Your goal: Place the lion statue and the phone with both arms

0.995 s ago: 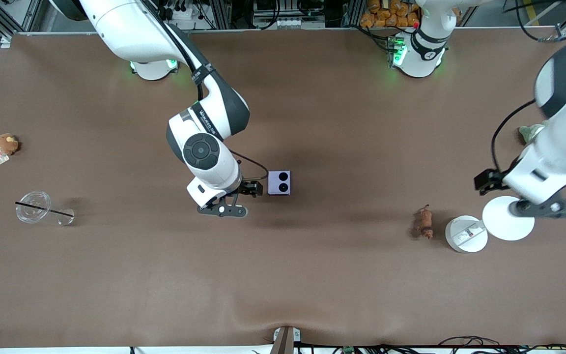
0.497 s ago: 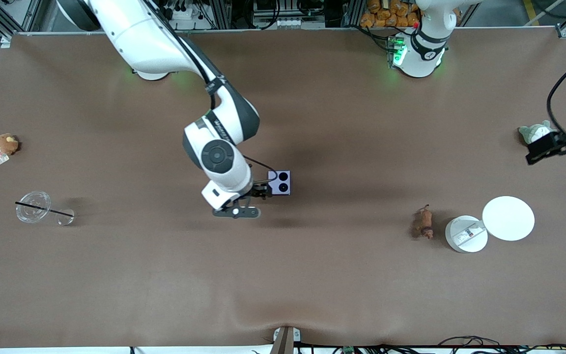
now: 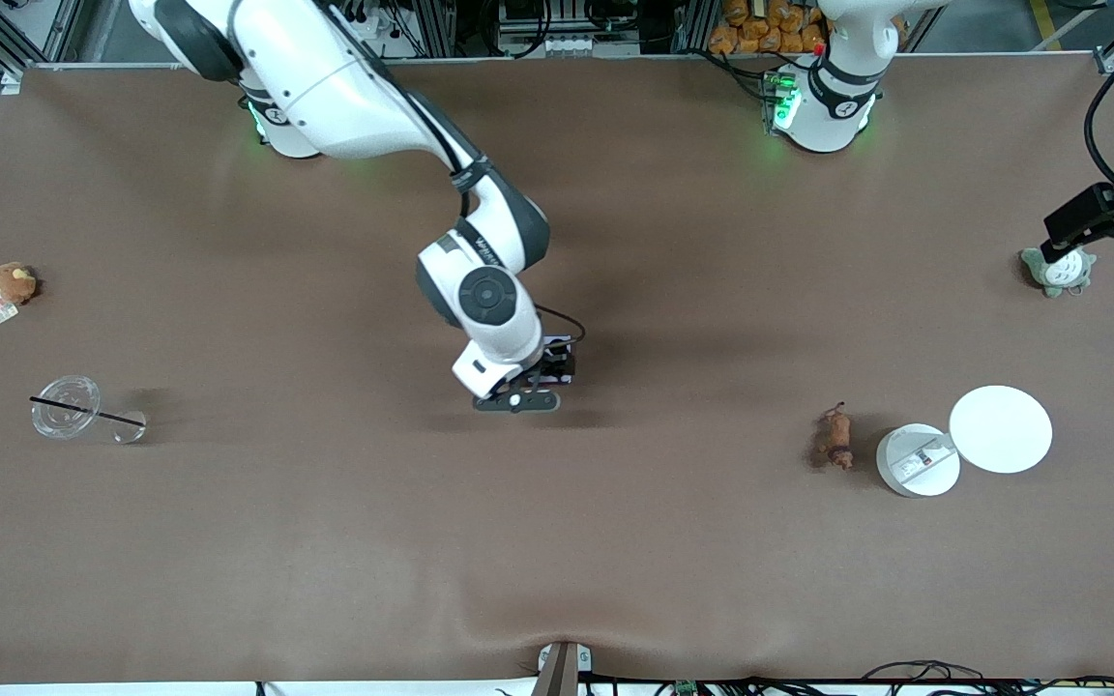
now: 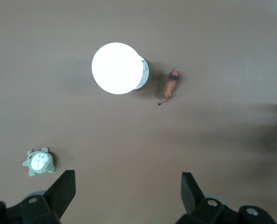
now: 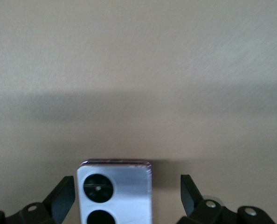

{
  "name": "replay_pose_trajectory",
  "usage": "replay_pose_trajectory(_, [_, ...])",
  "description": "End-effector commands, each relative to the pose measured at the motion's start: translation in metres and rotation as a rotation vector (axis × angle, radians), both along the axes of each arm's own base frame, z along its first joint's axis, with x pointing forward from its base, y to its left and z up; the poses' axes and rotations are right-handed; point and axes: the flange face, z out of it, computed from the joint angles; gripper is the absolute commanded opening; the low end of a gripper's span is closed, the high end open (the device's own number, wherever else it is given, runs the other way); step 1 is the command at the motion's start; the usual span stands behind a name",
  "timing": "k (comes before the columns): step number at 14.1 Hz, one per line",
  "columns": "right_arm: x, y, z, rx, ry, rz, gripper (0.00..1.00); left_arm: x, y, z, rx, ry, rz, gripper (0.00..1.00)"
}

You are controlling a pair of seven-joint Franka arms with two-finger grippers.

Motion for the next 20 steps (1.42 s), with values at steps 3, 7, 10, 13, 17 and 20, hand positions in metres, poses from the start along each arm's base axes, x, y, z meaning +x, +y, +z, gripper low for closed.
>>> replay_pose_trajectory(3, [-0.008,0.012,-0.012,-0.017,-0.008,-0.016,1.0,-0.028,0.001,0.003,-0.011,0.018,0.011,1.0])
replay_pose_trajectory(7, [-0.012,0.018,-0.022,-0.005,-0.012,-0.034,1.0,-0.035,0.007,-0.003,-0.032,0.049,0.02,1.0])
replay_pose_trajectory(10, [-0.016,0.023,-0.03,-0.002,-0.018,-0.042,1.0,-0.035,0.007,-0.008,-0.032,0.062,0.019,1.0])
replay_pose_trajectory(13, [-0.022,0.026,-0.039,-0.014,-0.012,-0.033,1.0,-0.036,0.008,-0.009,-0.033,0.063,0.017,1.0])
replay_pose_trajectory(17, [-0.029,0.029,-0.051,-0.051,-0.023,-0.033,1.0,-0.038,0.008,-0.009,-0.033,0.062,0.016,1.0])
replay_pose_trajectory(20, [-0.029,0.028,-0.051,-0.079,-0.052,-0.006,0.24,-0.037,0.002,-0.012,-0.032,0.066,0.007,1.0])
